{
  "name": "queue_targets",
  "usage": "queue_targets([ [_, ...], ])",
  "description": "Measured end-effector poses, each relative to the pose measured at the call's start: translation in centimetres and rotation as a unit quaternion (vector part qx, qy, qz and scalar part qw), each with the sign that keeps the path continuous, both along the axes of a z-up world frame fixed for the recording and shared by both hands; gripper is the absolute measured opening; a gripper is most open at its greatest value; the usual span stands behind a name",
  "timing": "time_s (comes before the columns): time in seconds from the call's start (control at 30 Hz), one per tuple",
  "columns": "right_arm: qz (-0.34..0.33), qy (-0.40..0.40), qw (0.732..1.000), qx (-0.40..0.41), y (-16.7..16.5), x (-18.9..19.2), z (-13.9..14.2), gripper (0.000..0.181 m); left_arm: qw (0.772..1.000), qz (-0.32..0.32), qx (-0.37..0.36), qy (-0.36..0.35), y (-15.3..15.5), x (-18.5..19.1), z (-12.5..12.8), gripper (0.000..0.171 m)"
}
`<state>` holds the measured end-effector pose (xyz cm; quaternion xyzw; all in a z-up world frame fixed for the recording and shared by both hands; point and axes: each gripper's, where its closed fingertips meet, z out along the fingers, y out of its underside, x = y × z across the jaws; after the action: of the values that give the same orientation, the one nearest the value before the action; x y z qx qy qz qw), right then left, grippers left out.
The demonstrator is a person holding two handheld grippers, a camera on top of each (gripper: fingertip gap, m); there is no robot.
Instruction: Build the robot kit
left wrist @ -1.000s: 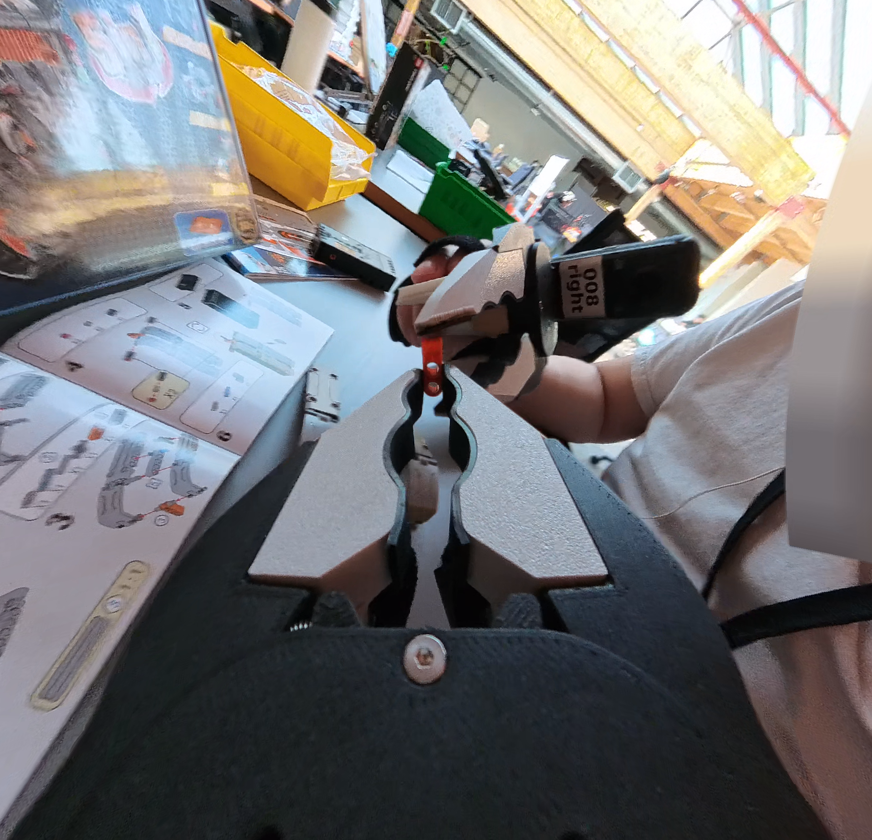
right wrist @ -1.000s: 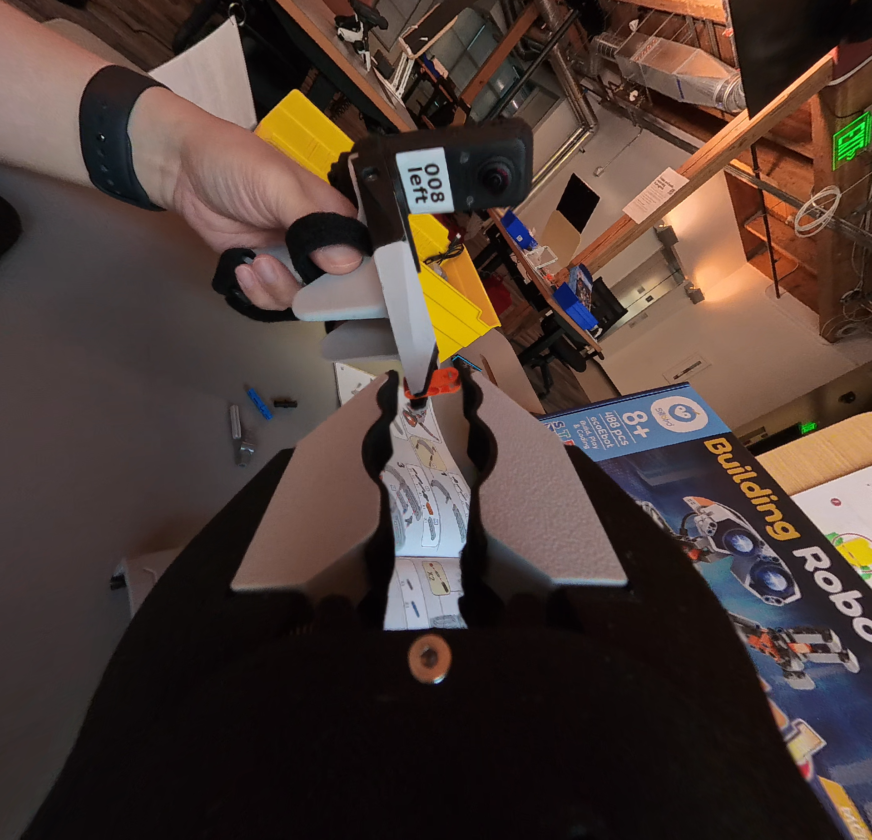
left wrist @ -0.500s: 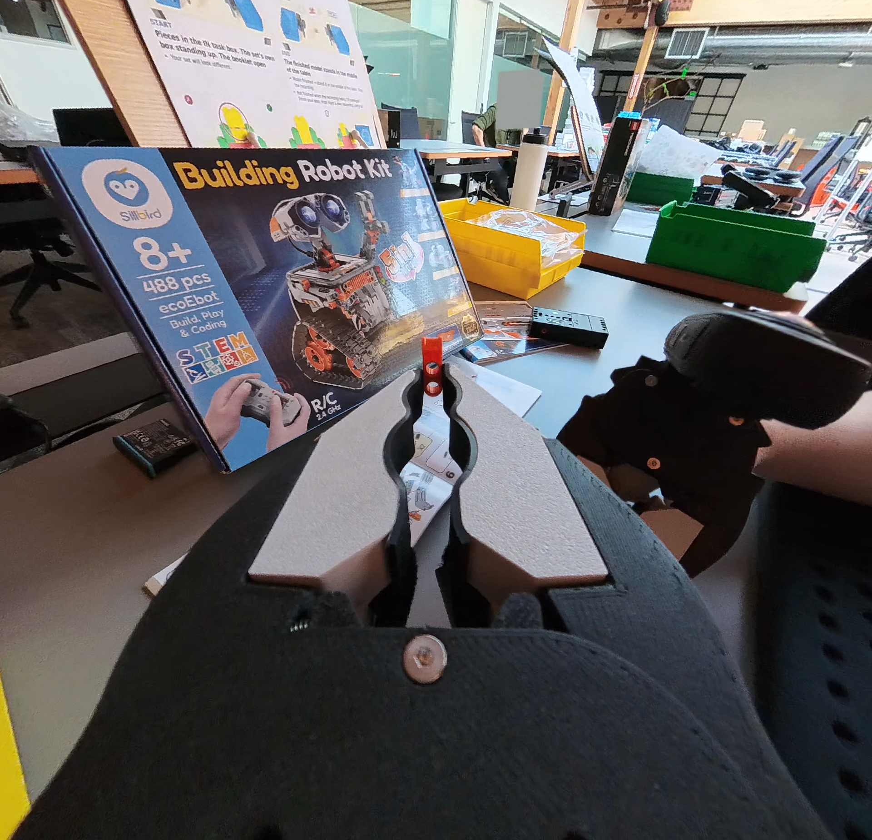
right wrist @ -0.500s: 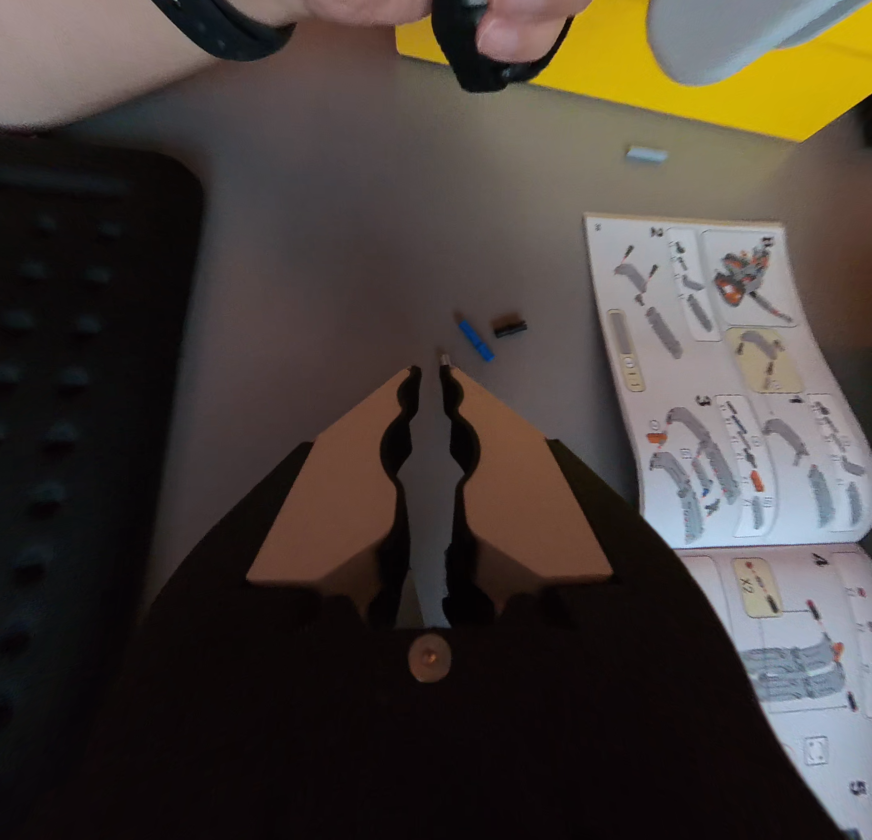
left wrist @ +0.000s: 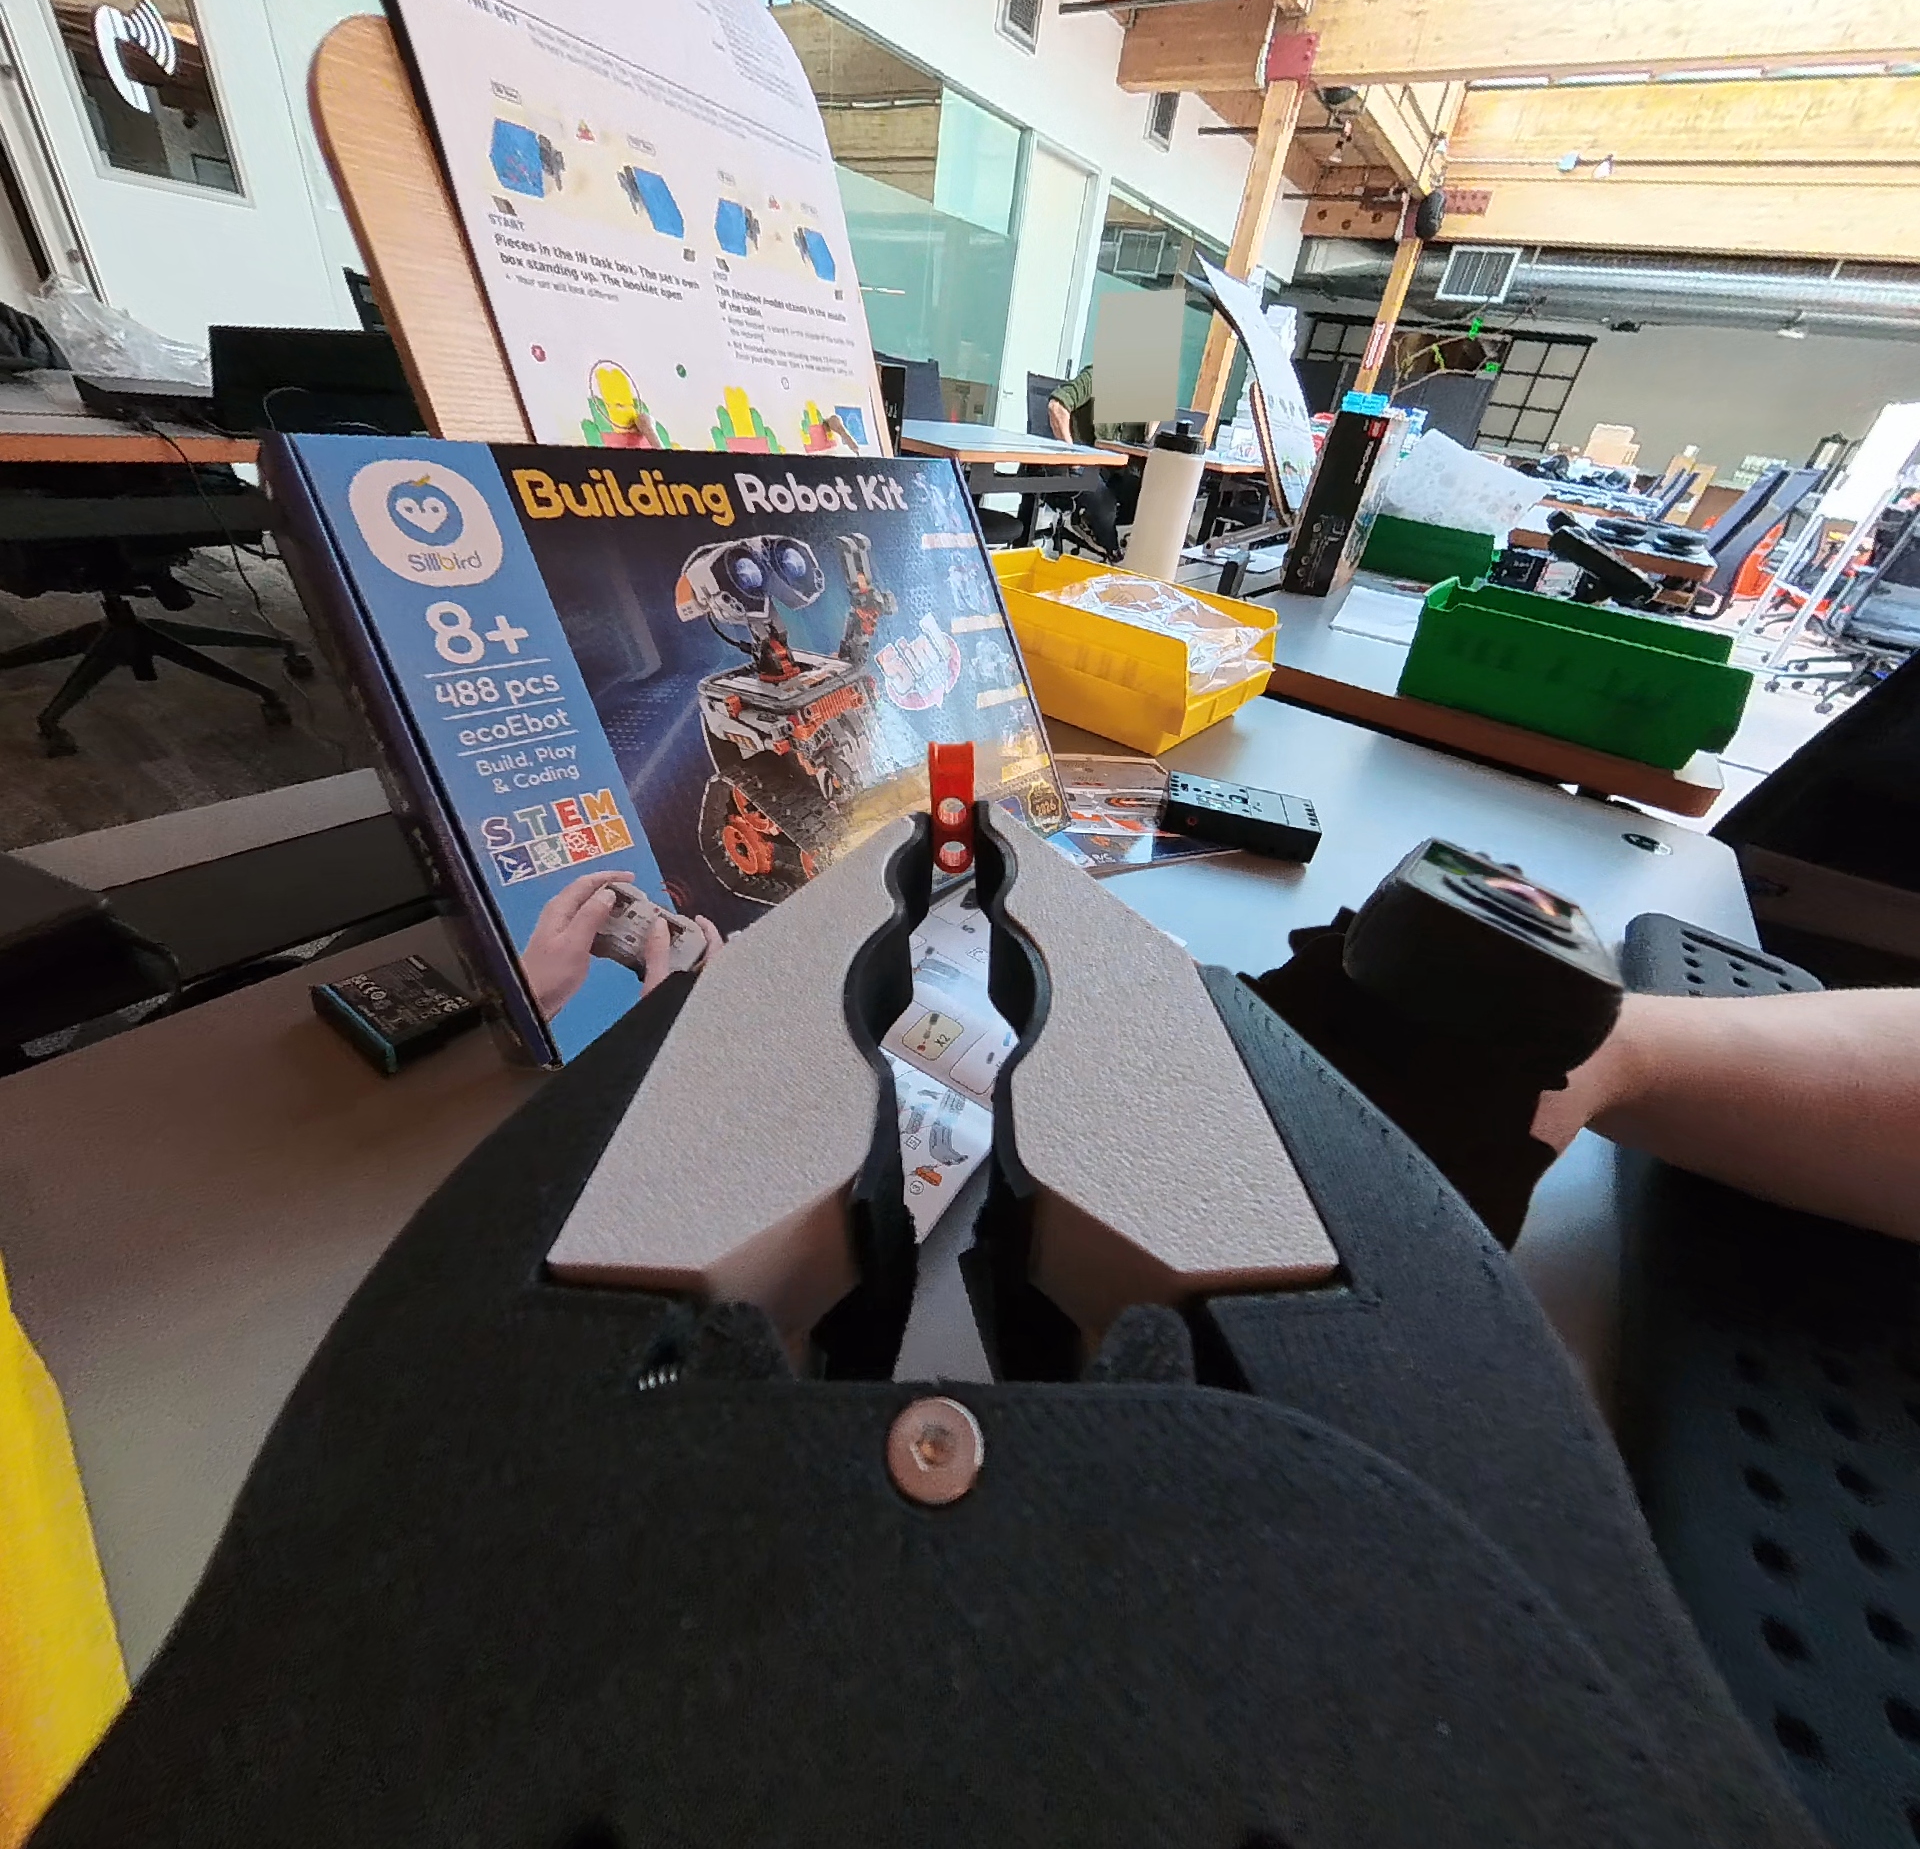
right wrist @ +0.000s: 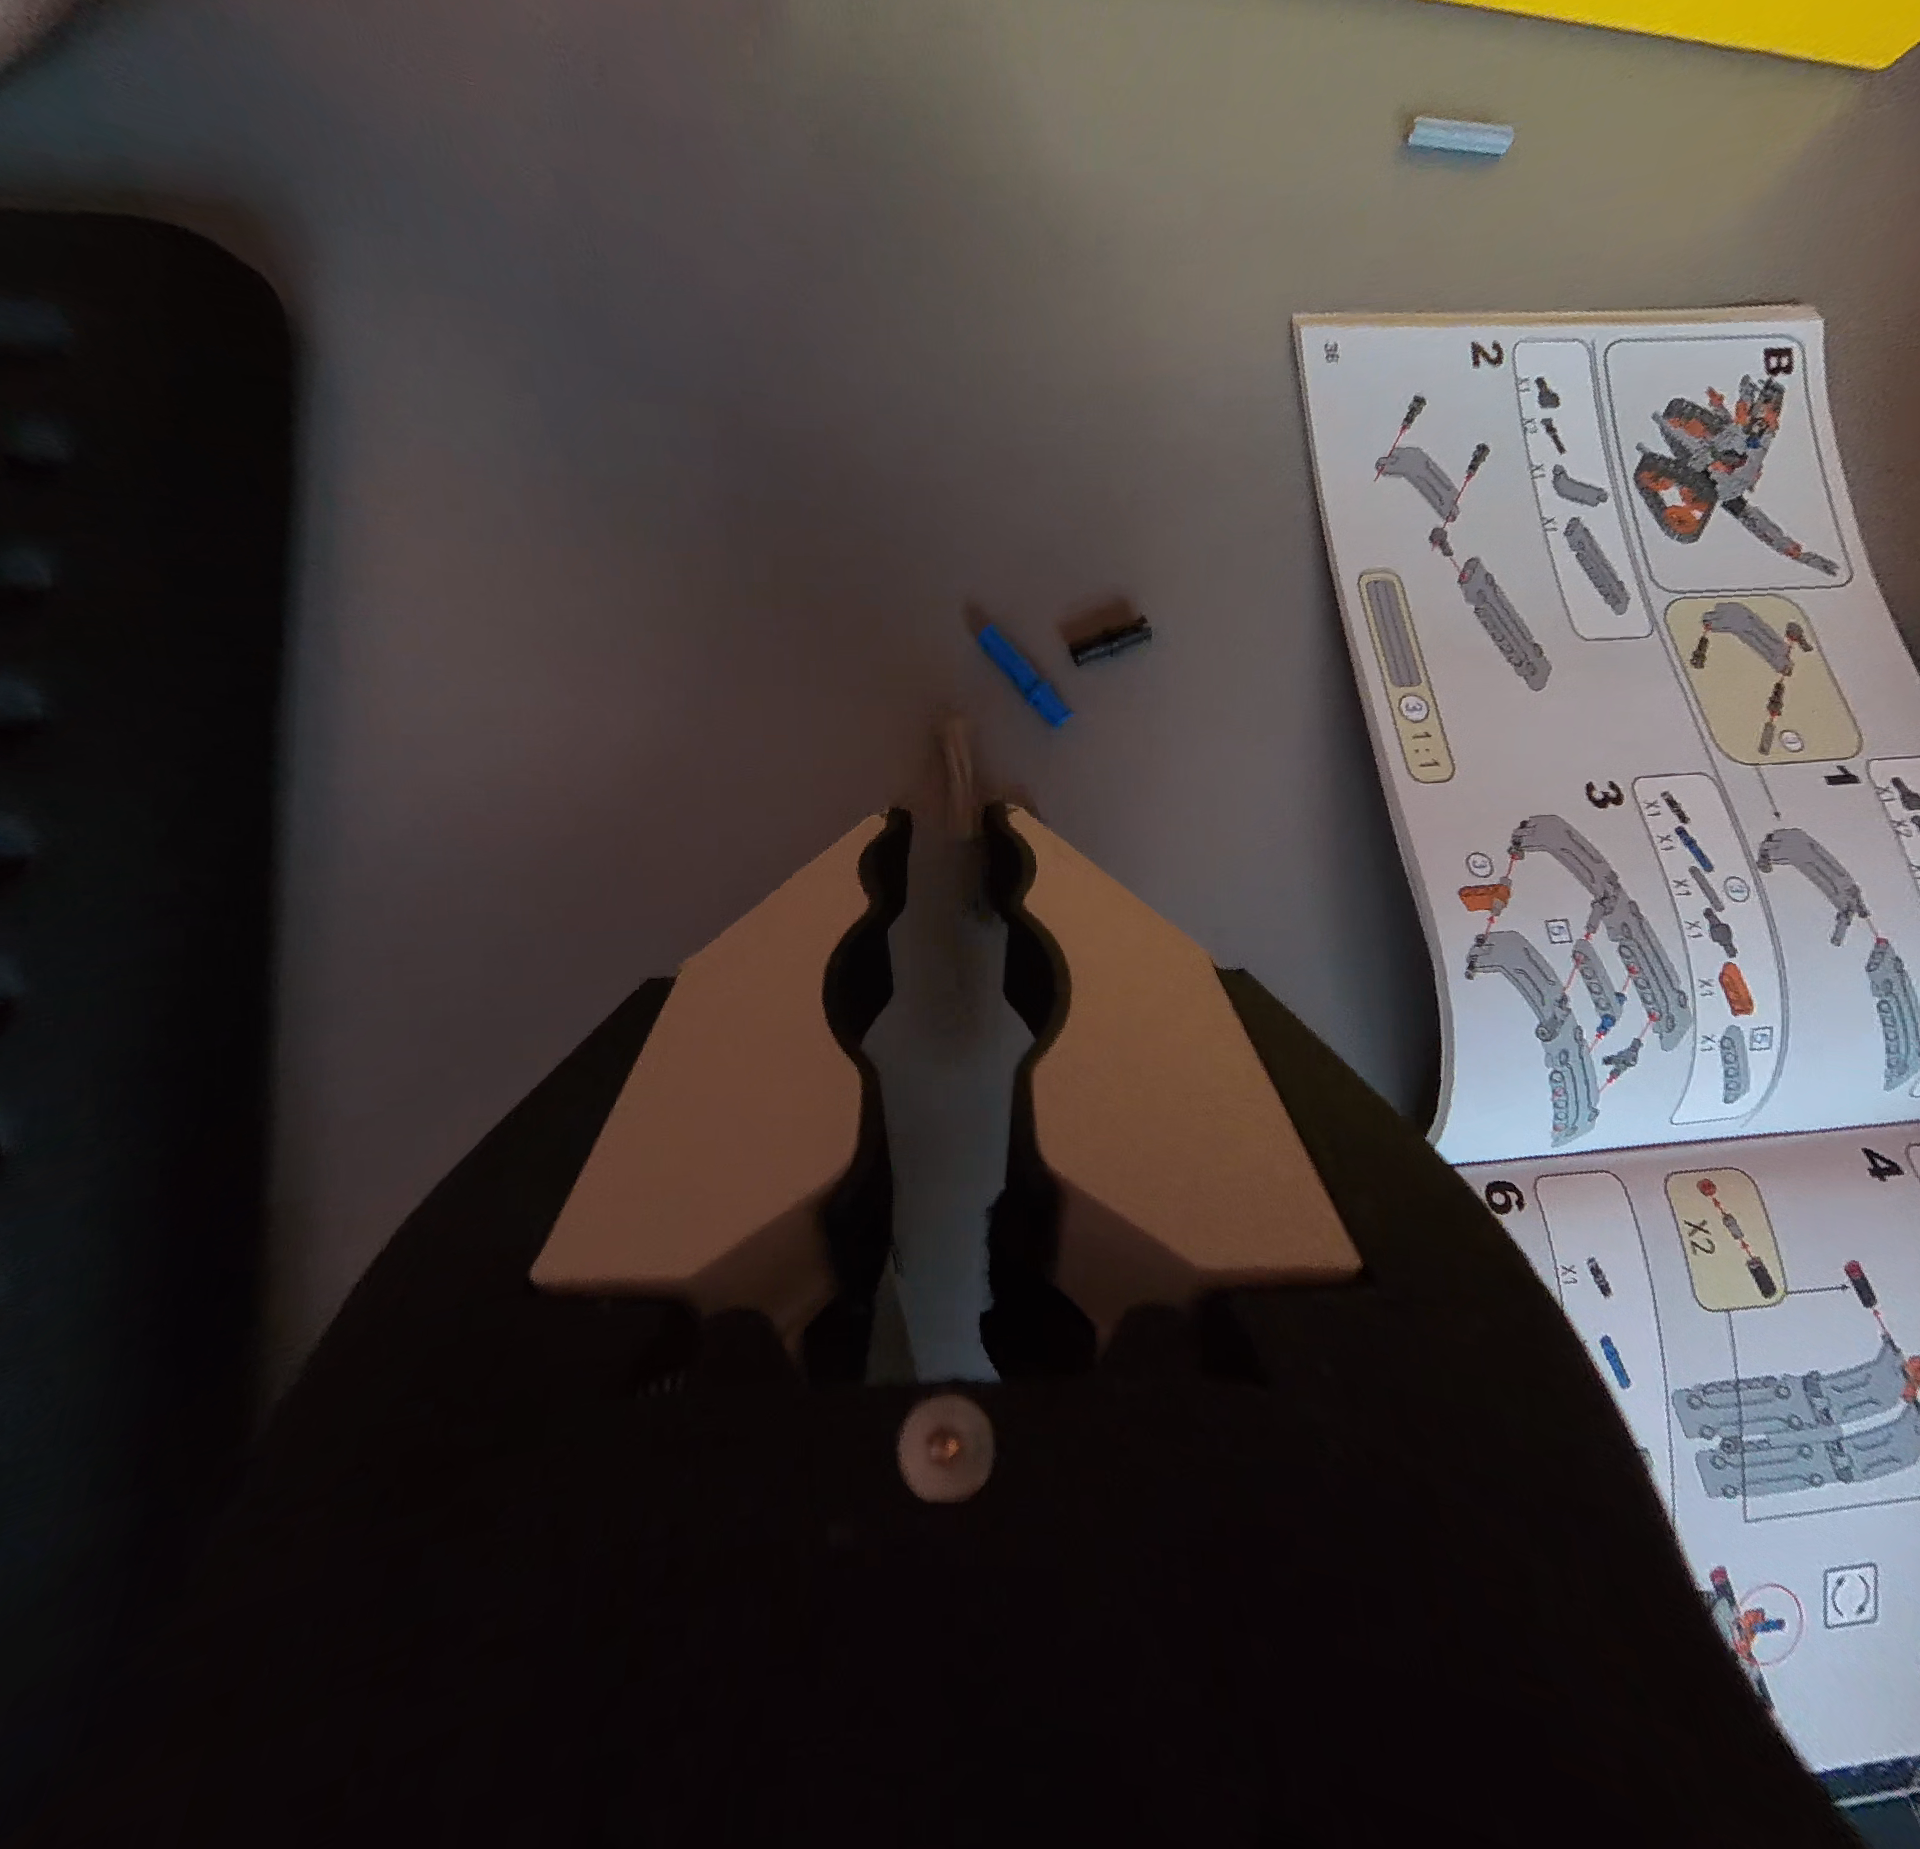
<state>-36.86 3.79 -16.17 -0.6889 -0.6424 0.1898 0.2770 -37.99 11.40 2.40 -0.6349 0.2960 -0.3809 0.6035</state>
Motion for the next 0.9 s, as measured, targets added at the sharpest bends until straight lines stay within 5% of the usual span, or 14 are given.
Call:
queue_targets([
  [0.8, -0.068, 0.023, 0.994, -0.077, 0.4, 0.3, -0.1, 0.004, 0.999, 0.015, -0.013, 0.045, 1.0, 0.5, -2.1, 0.005],
  [0.9, -0.08, 0.047, 0.995, -0.03, 1.6, 1.3, 2.3, 0.003, 0.997, 0.03, -0.008, 0.076, 1.4, 0.8, -3.1, 0.005],
])
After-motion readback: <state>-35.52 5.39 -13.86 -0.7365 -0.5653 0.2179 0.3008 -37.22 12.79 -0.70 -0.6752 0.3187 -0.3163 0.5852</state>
